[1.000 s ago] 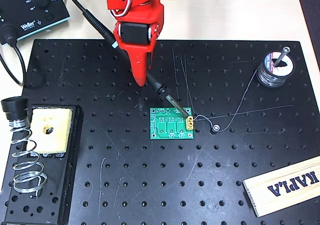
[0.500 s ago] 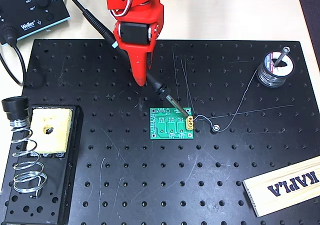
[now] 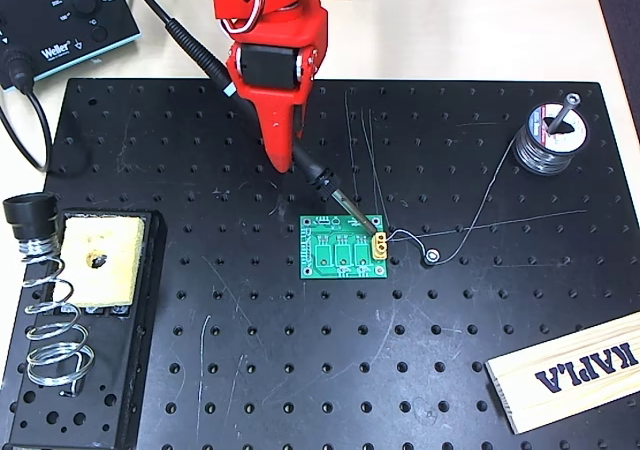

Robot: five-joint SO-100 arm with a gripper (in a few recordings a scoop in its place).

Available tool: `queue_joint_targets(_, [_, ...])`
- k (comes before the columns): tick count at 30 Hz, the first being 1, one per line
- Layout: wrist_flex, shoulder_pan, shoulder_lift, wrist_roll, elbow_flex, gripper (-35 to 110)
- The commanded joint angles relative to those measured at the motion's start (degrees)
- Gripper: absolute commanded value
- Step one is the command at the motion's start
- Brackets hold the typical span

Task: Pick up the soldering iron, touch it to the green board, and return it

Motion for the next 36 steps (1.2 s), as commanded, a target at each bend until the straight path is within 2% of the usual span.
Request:
queue_joint_targets(1, [-0.79, -0.7, 0.62, 0.79, -1.49, 0])
queue_joint_targets(36, [-1.93, -0.62, 2.37, 0.79, 1.58, 0])
